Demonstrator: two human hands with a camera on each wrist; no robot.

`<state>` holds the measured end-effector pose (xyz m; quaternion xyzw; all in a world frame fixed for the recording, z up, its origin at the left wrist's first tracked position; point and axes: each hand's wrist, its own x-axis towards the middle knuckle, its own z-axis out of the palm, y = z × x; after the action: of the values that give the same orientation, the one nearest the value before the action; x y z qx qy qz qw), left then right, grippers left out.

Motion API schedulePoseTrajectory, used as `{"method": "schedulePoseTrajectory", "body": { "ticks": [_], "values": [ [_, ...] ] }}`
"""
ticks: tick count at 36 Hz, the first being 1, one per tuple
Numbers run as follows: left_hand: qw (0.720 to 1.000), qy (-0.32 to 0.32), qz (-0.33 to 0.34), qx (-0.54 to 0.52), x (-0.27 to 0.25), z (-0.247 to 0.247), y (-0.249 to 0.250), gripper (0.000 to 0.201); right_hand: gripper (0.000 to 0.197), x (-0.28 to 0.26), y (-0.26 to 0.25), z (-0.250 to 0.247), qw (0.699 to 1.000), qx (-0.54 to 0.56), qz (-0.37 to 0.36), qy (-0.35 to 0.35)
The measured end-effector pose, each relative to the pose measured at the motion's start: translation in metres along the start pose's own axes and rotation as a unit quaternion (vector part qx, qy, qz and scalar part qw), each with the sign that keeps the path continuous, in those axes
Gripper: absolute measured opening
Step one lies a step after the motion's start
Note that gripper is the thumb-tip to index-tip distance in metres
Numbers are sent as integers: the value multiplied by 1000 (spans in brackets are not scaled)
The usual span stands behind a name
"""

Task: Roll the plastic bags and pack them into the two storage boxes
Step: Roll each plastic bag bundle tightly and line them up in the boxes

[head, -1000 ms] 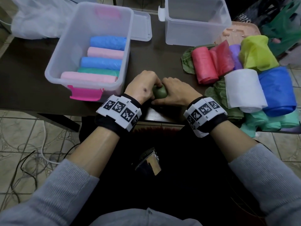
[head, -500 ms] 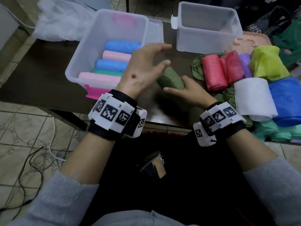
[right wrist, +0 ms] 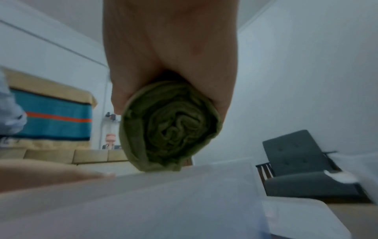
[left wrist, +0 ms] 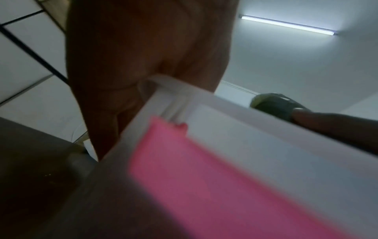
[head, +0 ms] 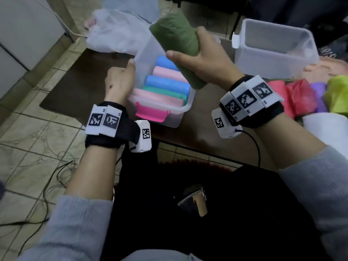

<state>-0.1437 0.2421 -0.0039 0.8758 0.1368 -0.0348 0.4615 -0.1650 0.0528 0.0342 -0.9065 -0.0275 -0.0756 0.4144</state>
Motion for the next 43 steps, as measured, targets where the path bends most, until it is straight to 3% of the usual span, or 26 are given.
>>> {"method": "schedulePoseTrajectory", "body": {
  "ticks": [5,12,21,27,35,38,43],
  "values": [
    [998,57,8,-9,-2,5,-9,54,64,18,-6,26,989,-139,-28,-38],
    [993,99,66,-20,-16,3,-23,53,73,17,-10,46,945,-303,-47,-116],
    [984,112,95,-105,-29,0,-35,44,78,14,-15,61,914,-286,10,-287],
    [977,125,122,-126,-33,-1,-35,41,53,12,-23,64,951,-186,27,-246],
    [979,122,108,-121,-32,-1,-32,40,43,7,-16,75,929,-240,11,-280],
    [980,120,109,-112,-31,0,-31,42,44,4,-15,71,932,-280,-11,-230],
    [983,111,111,-98,-28,0,-30,43,41,4,-9,61,964,-250,-83,34]
  ]
}}
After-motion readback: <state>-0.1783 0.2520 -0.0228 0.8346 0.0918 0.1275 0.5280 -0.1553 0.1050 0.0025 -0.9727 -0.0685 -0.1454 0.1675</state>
